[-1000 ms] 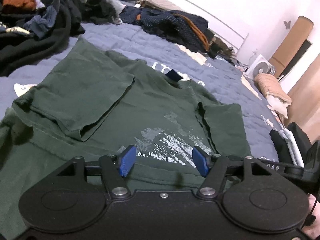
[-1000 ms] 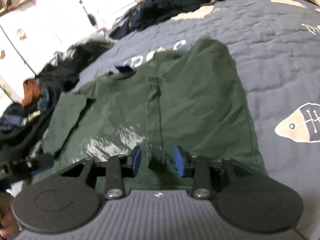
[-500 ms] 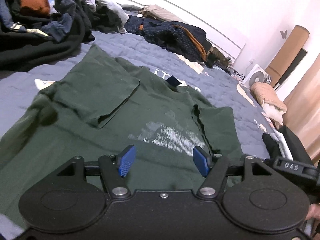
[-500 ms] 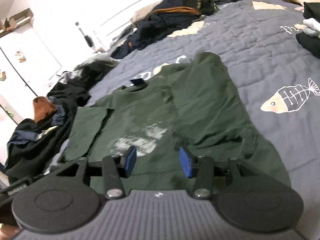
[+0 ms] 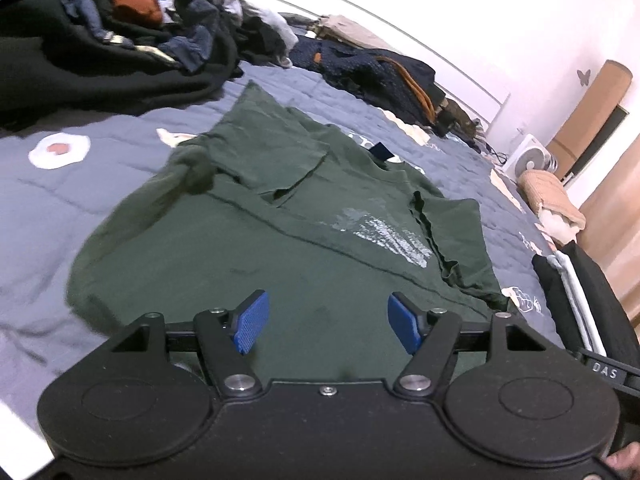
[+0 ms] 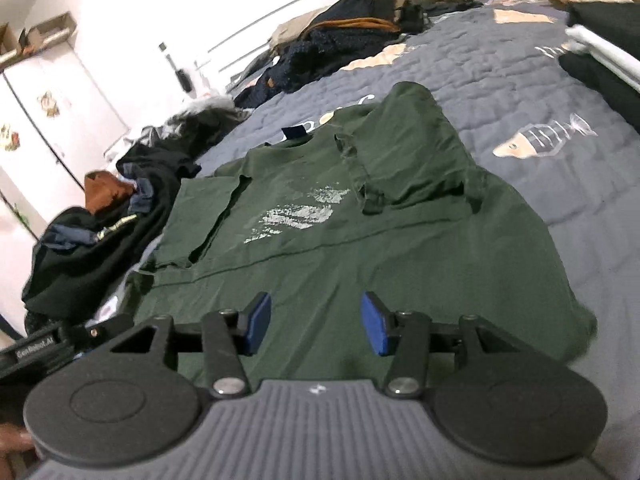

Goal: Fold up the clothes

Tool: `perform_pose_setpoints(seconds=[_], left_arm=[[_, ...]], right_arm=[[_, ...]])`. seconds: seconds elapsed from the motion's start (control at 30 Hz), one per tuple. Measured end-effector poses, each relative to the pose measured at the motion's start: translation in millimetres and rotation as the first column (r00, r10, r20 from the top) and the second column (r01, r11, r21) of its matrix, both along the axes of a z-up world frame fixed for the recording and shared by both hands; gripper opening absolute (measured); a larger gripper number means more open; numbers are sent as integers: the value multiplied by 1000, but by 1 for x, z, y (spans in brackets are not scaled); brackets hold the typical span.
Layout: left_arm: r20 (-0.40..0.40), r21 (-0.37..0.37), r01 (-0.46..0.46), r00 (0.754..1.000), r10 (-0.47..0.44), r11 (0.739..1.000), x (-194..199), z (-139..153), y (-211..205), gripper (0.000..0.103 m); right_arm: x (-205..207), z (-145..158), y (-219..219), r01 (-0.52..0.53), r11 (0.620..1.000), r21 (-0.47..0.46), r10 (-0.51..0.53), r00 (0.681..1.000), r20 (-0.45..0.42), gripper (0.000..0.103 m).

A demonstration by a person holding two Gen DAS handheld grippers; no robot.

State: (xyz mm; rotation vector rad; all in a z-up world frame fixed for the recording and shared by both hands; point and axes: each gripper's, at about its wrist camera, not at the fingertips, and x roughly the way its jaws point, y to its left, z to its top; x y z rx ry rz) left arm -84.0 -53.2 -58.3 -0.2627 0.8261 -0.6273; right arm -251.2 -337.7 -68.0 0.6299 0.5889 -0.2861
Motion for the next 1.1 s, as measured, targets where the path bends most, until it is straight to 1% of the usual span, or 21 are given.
perform_pose_setpoints(seconds=[0.13,0.23,0.33,0.4,0.5,0.63,0.67,0.73,0.83,0.9,1.03,1.1], left_arm=[[-13,-13,-29,1000,29,999,-7,-2,19,67],[-41,-35,-57,998,55,998,-6,-4,34,68],[-91,-77,-113,990,106,991,-1,-7,51,68],[-127,-104,-158,981,144,982,4,-11,64,68],[-186,-145,-227,962,199,963,10,-17,82,68],[-281,-207,-313,926,250,927,21,-28,102,68],[-306,-220,-327,918,254,919,23,-31,105,68],[-339,-223,-346,904,260,911,26,-37,106,68],[-369,-213,-353,892,259,911,30,-46,103,67],[-376,-208,-356,889,261,911,31,-50,101,67],[-383,-197,-361,884,267,912,37,-58,95,66],[-392,-193,-370,878,274,909,39,-63,93,65]], right_arm=[[-16,-2,7,42,998,46,-42,999,9,50],[-28,-6,6,87,989,120,-91,995,27,50],[-39,-12,3,134,970,203,-143,989,32,51],[-48,-19,-1,175,947,268,-189,982,26,51],[-60,-29,-7,245,900,361,-268,963,16,51],[-73,-42,-14,323,832,451,-357,934,-10,51],[-73,-44,-15,334,821,463,-368,930,-16,51],[-73,-47,-17,350,806,476,-387,922,-23,51],[-68,-52,-18,371,802,468,-402,915,-35,51],[-64,-57,-20,389,795,466,-413,909,-54,51],[-60,-70,-24,406,762,505,-430,900,-75,51],[-58,-74,-26,415,752,512,-441,894,-76,51]])
